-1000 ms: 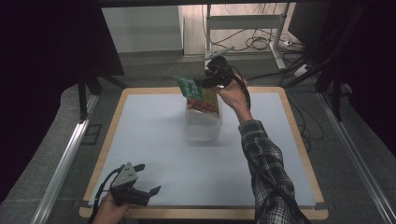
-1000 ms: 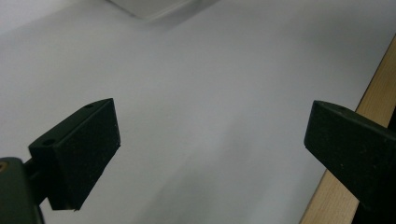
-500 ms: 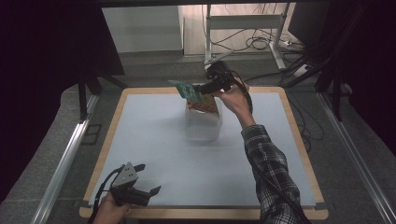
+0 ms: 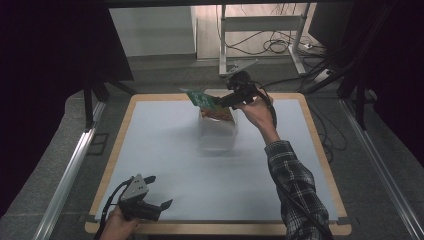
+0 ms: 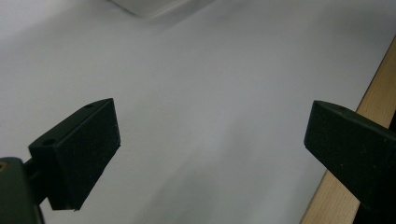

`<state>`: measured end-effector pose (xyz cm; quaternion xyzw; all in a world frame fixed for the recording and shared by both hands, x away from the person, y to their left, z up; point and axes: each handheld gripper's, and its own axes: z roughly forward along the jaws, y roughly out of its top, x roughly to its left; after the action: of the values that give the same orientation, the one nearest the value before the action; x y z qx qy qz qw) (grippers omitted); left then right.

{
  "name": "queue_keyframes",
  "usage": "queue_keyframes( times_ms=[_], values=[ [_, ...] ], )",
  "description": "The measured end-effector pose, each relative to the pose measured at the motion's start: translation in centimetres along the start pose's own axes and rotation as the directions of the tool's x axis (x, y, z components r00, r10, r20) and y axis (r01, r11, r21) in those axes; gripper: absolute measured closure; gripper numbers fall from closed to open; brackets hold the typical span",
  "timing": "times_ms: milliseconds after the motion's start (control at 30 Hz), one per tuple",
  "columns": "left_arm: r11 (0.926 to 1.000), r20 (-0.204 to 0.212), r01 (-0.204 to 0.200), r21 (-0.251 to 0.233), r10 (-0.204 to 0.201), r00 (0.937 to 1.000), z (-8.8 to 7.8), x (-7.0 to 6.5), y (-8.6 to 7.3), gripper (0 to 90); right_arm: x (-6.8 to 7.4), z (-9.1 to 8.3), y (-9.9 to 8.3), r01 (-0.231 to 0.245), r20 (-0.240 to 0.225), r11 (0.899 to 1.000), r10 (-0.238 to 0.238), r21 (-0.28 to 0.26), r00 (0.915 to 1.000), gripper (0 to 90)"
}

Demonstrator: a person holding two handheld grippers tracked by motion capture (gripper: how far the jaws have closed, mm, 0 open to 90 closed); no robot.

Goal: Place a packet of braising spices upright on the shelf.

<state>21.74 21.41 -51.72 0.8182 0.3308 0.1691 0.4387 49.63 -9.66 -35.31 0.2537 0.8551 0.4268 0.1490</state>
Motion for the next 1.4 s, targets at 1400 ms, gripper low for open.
queue_keyframes(
  times_ms=[1400],
  values=[
    [0.9996, -0.005, 0.021, -0.019, -0.021, 0.9998, -0.1, 0.1, -0.1, 1.9, 1.3, -5.3, -7.0, -0.071, 0.018, 0.997, 0.071, -0.009, 0.9973, 0.0]
  ],
)
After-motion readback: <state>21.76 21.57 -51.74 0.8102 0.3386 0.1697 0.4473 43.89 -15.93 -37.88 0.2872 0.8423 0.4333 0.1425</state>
